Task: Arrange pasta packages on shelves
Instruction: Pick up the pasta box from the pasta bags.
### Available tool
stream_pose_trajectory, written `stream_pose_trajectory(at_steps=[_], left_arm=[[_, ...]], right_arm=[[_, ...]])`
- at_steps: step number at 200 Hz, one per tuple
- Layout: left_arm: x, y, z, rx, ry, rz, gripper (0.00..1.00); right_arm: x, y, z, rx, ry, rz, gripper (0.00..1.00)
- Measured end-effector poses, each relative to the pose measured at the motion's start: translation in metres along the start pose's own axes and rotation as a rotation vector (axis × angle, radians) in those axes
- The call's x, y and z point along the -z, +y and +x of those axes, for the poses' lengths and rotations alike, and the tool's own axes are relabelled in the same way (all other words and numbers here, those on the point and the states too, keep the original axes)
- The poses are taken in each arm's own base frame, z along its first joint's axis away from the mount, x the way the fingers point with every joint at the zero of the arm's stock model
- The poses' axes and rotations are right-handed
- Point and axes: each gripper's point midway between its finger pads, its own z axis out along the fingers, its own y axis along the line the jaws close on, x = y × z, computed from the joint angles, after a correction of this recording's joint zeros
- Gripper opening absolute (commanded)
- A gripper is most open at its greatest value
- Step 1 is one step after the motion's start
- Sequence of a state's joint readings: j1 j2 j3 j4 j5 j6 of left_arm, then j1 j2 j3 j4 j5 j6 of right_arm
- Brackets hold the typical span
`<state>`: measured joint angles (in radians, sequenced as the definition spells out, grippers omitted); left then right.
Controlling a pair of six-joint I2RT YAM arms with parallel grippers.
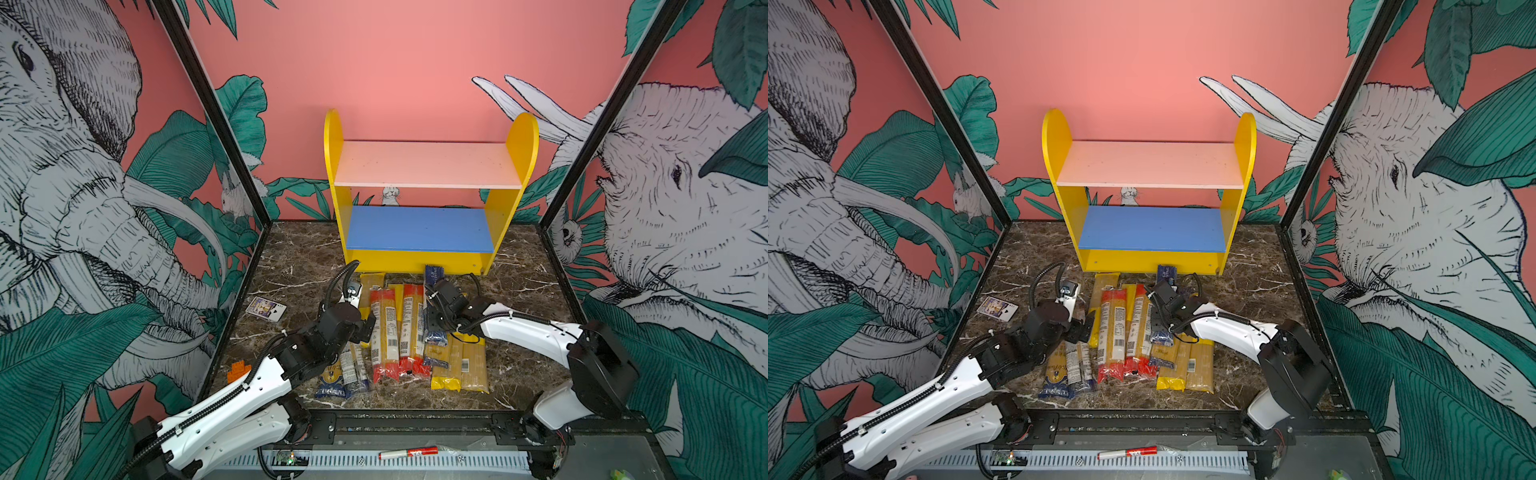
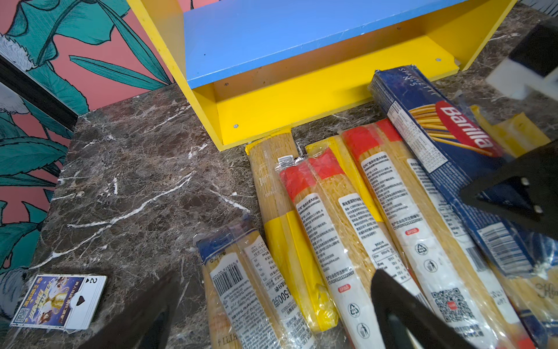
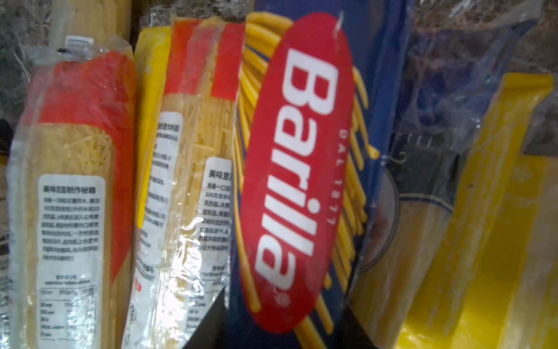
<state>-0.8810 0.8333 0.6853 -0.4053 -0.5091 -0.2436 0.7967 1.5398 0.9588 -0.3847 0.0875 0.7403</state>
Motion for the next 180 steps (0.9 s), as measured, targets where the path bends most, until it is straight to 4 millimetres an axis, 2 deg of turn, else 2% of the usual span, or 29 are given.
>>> stream_pose_trajectory(at_steps=[46, 82, 132, 154, 180], left_arm=[[0.003, 0.003, -0.002, 0.002, -0.009, -0.007, 0.99], [0.003, 0.003, -0.002, -0.001, -0.01, -0.01, 0.99], [0.002, 0.003, -0.002, 0.001, -0.013, -0.011, 0.99], [0.001, 0.003, -0.003, -0.001, -0.015, -0.013, 0.99], [-0.002, 0.001, -0.001, -0.008, -0.005, -0.015, 0.99]], right_arm=[[0.014, -0.002, 0.007, 0.031, 0.042, -0.007, 0.31], [0.04, -0.003, 0.014, 0.051, 0.067, -0.04, 0.3], [0.076, 0.009, 0.012, 0.075, 0.05, -0.136, 0.29], [0.08, 0.012, 0.012, 0.081, 0.045, -0.154, 0.25], [0.067, 0.011, 0.015, 0.085, 0.075, -0.142, 0.19]])
